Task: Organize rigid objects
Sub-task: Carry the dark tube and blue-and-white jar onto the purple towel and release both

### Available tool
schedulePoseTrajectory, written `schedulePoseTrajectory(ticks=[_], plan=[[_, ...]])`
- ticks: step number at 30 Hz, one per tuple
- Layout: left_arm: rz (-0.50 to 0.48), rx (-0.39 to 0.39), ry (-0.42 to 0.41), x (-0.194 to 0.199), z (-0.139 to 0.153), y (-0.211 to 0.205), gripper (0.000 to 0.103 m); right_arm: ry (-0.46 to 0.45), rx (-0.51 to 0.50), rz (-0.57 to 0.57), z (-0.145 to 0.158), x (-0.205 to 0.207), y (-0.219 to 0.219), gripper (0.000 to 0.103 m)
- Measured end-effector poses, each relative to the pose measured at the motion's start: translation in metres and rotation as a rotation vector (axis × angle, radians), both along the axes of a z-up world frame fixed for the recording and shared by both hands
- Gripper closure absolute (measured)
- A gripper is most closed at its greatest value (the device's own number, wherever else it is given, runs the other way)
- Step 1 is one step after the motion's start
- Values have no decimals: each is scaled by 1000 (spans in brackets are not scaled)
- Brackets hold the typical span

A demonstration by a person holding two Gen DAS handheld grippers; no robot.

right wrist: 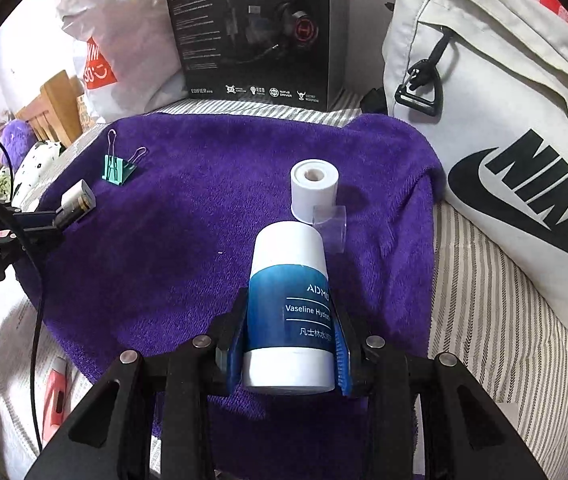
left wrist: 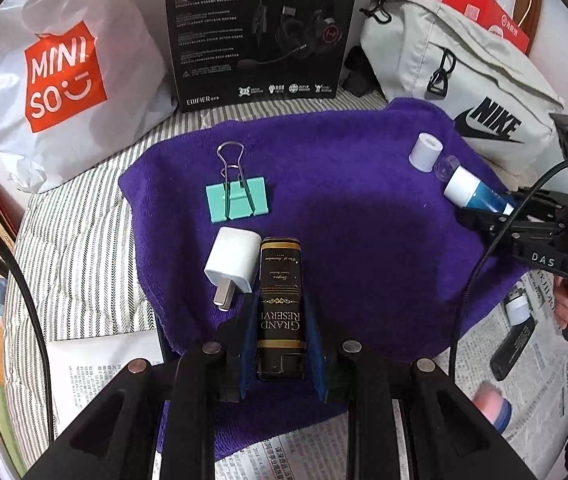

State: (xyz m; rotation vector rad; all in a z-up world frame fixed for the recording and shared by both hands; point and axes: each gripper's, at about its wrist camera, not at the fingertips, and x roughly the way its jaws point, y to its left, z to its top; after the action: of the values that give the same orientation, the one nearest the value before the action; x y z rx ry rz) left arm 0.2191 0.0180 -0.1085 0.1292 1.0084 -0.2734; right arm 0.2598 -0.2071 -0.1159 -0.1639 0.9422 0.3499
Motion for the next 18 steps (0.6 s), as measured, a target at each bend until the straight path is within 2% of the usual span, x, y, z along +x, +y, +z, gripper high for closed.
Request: schedulePoseTrajectory(ticks=[7,18], plan=[[4,50,20,3,-11,0,80,-12,-6,5,-1,0,1,67],[23,60,0,-2,-14,-1,80,-55,-16,8,-4,-3,3,66]])
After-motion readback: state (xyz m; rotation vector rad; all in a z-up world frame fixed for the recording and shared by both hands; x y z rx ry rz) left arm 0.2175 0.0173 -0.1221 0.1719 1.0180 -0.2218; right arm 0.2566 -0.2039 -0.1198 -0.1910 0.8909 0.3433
